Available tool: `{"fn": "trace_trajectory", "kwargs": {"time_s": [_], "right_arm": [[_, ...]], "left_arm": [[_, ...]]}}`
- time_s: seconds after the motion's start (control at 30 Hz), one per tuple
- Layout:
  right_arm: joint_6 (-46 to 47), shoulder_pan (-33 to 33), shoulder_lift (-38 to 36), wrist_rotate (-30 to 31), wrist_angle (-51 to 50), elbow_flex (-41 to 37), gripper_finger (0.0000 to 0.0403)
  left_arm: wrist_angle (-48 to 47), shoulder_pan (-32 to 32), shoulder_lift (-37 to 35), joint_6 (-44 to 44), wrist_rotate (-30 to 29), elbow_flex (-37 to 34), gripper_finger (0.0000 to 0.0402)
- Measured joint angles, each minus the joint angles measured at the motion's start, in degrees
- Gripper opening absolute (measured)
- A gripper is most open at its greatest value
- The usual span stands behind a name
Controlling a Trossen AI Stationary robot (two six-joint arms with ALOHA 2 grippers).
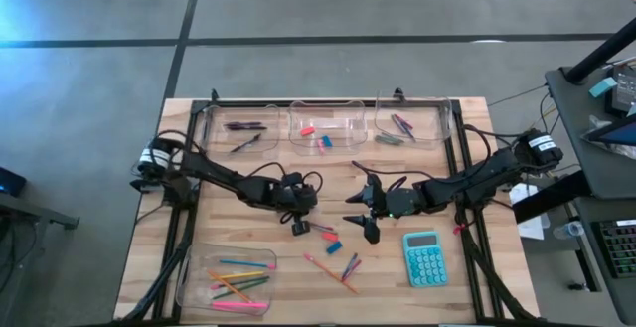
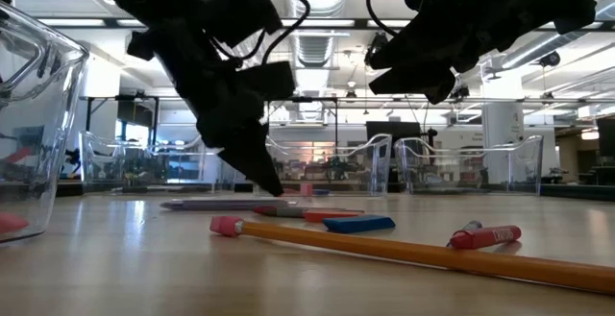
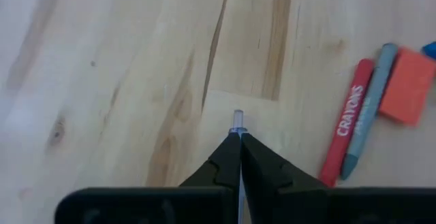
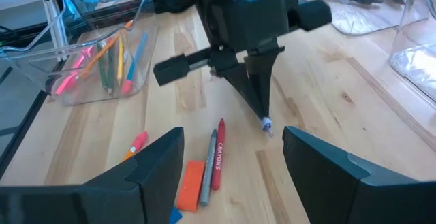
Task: Sort crayons/erasers/pens/pencils in bins
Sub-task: Put the light blue ballpen into the top left transparent bin
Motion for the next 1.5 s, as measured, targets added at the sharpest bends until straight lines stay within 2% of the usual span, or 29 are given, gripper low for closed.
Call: {"fn": "trace_trajectory", "kwargs": {"time_s": [0.47, 0.83, 1.03, 1.27, 1.5], "right_arm": [[0.00, 0.00, 0.00, 0.00, 0.03, -0.02, 0.0238], [0.17, 0.02, 0.00, 0.00, 0.01, -0.02, 0.0238], [0.09, 0.01, 0.00, 0.19, 0.00, -0.11, 0.0238], [0.17, 0.01, 0.00, 0.42, 0.00, -0.33, 0.0238], [0.28, 0.02, 0.00, 0.42, 0.05, -0.44, 0.0238]], "left_arm": [[1.79, 0.07, -1.83, 0.11, 0.95, 0.02, 0.0003], [4.07, 0.07, 2.25, 0.15, 1.29, 0.23, 0.0106], [5.46, 0.07, 4.43, 0.16, 1.31, 0.97, 0.0129], [5.38, 0.37, 5.91, 0.15, 1.02, 1.33, 0.0120], [4.86, 0.46, 6.63, 0.15, 1.00, 1.31, 0.0035]]}}
